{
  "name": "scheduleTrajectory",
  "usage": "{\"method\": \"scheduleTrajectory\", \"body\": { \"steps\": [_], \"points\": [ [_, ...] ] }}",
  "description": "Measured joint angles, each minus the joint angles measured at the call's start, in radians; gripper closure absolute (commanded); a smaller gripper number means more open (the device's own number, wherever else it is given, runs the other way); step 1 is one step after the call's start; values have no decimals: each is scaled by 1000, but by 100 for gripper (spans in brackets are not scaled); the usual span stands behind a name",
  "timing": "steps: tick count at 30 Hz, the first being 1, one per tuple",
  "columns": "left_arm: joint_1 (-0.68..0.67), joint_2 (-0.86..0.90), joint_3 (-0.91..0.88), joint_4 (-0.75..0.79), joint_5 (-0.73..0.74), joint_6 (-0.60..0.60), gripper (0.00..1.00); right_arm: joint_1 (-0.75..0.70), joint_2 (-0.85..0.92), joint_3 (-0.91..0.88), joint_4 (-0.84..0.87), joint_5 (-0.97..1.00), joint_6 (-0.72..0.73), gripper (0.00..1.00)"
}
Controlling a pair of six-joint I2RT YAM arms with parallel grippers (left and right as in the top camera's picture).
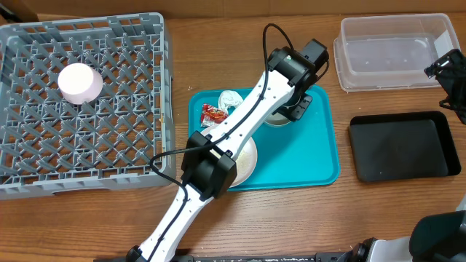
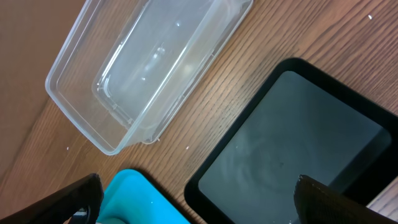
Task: Sort waste into correct bins and load items into the dishwasher
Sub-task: 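Close the left gripper on the white cup's rim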
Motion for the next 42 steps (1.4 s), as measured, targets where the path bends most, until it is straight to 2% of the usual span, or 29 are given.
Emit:
{"method": "scheduleTrajectory", "body": {
  "steps": [2,7,11,13,17,26,31,42],
  "points": [
    [0,0,0,-5,-3,-6,68,0,0,0,-1,0,0,0],
    [-1,4,27,-47,31,-20,69,0,0,0,-1,0,0,0],
    [-1,6,117,-73,60,-23,66,0,0,0,0,1,0,0],
    [-1,6,178,-72,63,-24,61,0,0,0,0,0,0,0],
    [-1,6,212,-61,24,-26,58,0,0,0,0,0,0,0],
    [-1,6,77,14,-107,-26,58,0,0,0,0,0,0,0],
    [-1,6,3,44,-116,-26,61,0,0,0,-1,0,0,0],
    [-1,6,1,45,-114,-30,62,0,0,0,-1,0,0,0]
  ]
}}
